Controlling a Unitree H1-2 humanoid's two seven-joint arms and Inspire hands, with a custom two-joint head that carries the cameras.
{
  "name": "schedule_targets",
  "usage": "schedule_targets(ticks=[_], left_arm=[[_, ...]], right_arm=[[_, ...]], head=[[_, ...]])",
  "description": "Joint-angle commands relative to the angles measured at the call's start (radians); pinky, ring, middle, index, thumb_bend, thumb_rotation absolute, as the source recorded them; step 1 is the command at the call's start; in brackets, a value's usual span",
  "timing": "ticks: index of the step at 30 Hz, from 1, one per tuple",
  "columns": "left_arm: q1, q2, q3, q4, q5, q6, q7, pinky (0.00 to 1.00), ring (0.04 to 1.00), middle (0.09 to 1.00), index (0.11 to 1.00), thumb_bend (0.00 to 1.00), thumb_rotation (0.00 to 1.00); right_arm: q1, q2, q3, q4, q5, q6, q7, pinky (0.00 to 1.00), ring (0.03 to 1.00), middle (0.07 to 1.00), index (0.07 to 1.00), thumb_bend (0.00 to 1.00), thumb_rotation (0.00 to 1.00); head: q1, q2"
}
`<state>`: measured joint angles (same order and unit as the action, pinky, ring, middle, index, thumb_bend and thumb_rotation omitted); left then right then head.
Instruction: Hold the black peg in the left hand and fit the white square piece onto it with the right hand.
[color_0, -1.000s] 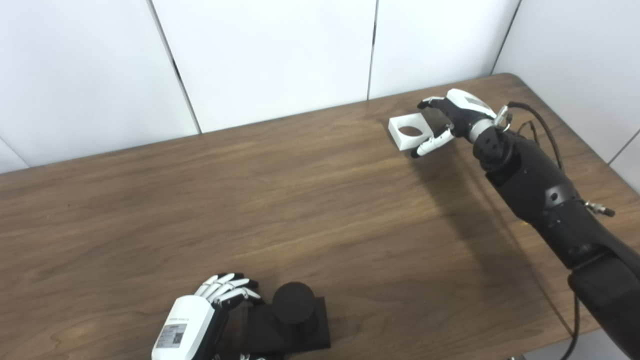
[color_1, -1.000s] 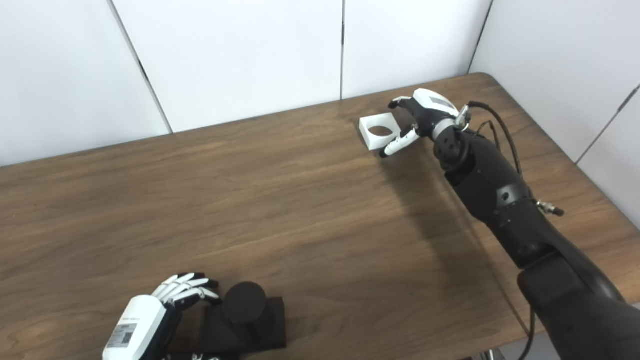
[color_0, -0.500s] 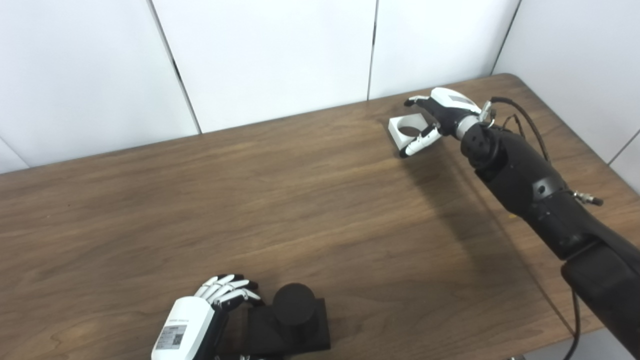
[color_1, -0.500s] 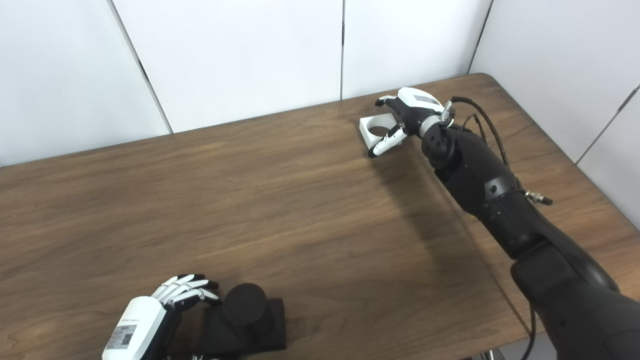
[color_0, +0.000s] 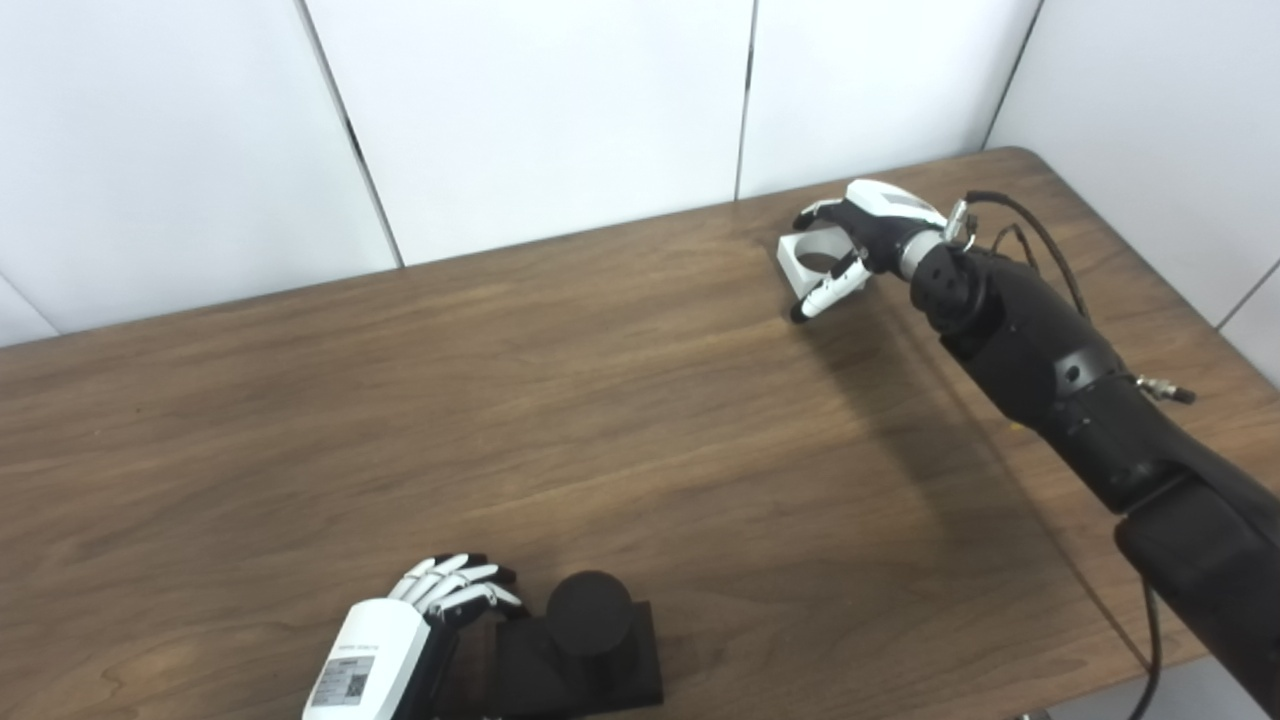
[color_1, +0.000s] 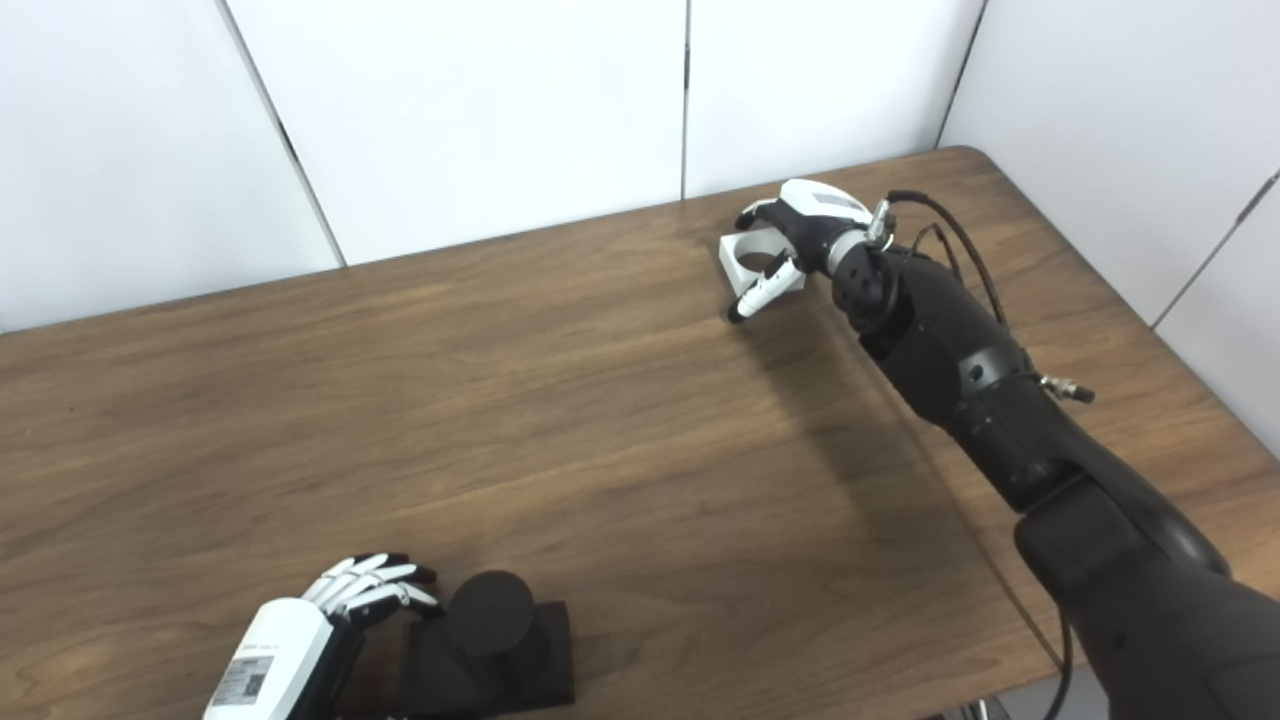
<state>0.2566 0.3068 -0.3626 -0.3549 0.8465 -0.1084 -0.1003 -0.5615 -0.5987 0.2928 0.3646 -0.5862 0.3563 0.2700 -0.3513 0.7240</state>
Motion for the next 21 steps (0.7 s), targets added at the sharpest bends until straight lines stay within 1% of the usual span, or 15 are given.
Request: schedule_targets(ticks=[1,6,14,18,21], left_arm=[[0.031,0.016,-0.011,0.005,0.019,0.023,-0.058,0.87,0.849,0.776,0.488,0.52,0.04],[0.031,0.014,-0.014,-0.004,0.025,0.030,-0.065,0.86,0.846,0.775,0.488,0.52,0.04],[0.032,0.008,-0.012,-0.008,0.020,0.031,-0.062,0.86,0.845,0.773,0.488,0.52,0.04],[0.032,0.006,-0.012,-0.014,0.020,0.036,-0.069,0.87,0.845,0.773,0.488,0.52,0.04],[0.032,0.005,-0.012,-0.016,0.023,0.038,-0.071,0.86,0.844,0.772,0.488,0.52,0.04]], right_arm=[[-0.065,-0.026,-0.007,-0.006,-0.022,-0.008,-0.008,0.91,0.985,0.939,0.824,0.78,0.28],[-0.070,-0.041,-0.007,0.001,-0.040,-0.017,0.000,0.90,0.985,0.935,0.800,0.78,0.29],[-0.089,-0.065,0.000,0.027,-0.054,-0.037,0.019,0.93,0.999,0.942,0.785,0.79,0.30],[-0.094,-0.074,0.006,0.021,-0.061,-0.036,0.029,0.92,0.995,0.937,0.779,0.79,0.29],[-0.096,-0.083,0.009,0.016,-0.070,-0.039,0.038,0.91,0.992,0.935,0.783,0.79,0.30]], head=[[-0.001,0.001],[0.000,0.002],[0.005,0.004],[0.004,0.005],[0.004,0.005]])
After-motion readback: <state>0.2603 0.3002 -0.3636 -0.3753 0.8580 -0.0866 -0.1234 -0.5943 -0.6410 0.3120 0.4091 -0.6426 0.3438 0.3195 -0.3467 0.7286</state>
